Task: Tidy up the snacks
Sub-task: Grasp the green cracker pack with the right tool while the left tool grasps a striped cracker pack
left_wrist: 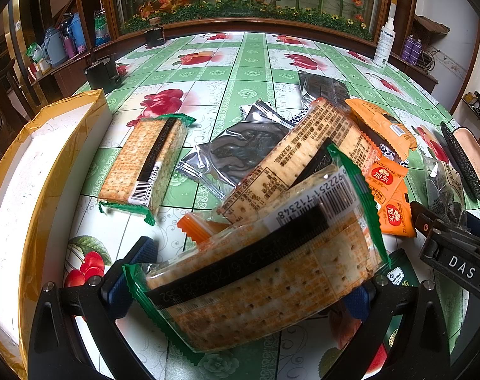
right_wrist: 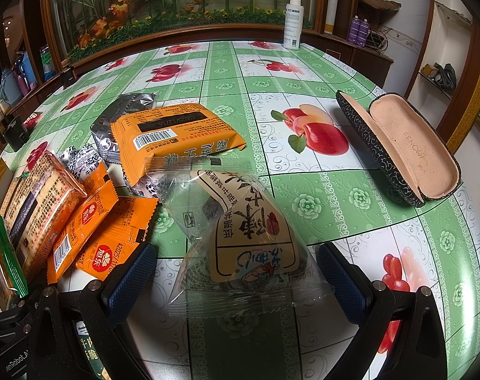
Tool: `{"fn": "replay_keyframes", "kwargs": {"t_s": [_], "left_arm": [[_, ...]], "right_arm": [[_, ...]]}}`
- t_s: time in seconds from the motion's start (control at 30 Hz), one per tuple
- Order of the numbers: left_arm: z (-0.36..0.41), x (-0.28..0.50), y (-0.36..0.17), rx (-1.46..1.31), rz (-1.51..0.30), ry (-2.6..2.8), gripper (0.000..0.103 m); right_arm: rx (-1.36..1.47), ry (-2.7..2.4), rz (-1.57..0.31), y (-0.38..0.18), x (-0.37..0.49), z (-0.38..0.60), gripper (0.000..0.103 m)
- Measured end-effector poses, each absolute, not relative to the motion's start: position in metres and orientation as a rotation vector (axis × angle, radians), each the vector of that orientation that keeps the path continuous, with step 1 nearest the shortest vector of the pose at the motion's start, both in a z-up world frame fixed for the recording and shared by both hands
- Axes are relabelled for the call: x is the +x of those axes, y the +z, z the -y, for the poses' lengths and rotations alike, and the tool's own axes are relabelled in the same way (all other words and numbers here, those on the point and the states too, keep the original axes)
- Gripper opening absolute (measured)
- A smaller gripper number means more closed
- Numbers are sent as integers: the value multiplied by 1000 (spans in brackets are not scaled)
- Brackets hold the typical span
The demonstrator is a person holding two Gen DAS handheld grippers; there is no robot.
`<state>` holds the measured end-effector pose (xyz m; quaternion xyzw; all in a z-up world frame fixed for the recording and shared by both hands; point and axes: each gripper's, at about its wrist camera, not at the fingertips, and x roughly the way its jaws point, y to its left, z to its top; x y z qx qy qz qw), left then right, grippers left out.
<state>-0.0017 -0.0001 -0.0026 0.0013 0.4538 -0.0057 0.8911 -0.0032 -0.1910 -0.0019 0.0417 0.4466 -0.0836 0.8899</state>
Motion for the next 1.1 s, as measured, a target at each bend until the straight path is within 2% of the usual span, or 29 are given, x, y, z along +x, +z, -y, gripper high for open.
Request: {"fn": "replay_keyframes", "kwargs": {"t_s": [0.57, 0.67, 0.77, 0.93, 1.0, 1.03, 1.07, 1.1], "left_arm": [[2, -15, 2, 64, -1004, -102, 103], [0, -33, 12, 86, -991, -153, 103], [-6, -59, 36, 128, -902, -185, 103], [-33, -82, 53, 87, -873, -232, 103], [-45, -87, 55, 65, -872, -238, 100], [-49, -90, 57, 52, -870, -253, 91], [-52, -93, 60, 41, -865, -266, 81], [-56, -94, 61, 42, -863, -271, 78]], "right_arm": [[98, -149, -945, 1, -7, 192, 102], [172, -47, -950, 11, -22, 202, 94], [173, 17, -911, 30, -46, 207, 92], [153, 201, -915, 49, -88, 190, 91], [130, 269, -928, 49, -99, 177, 87], [111, 292, -938, 48, -103, 168, 86], [82, 299, -948, 45, -106, 159, 78], [54, 297, -959, 43, -107, 152, 67]]}}
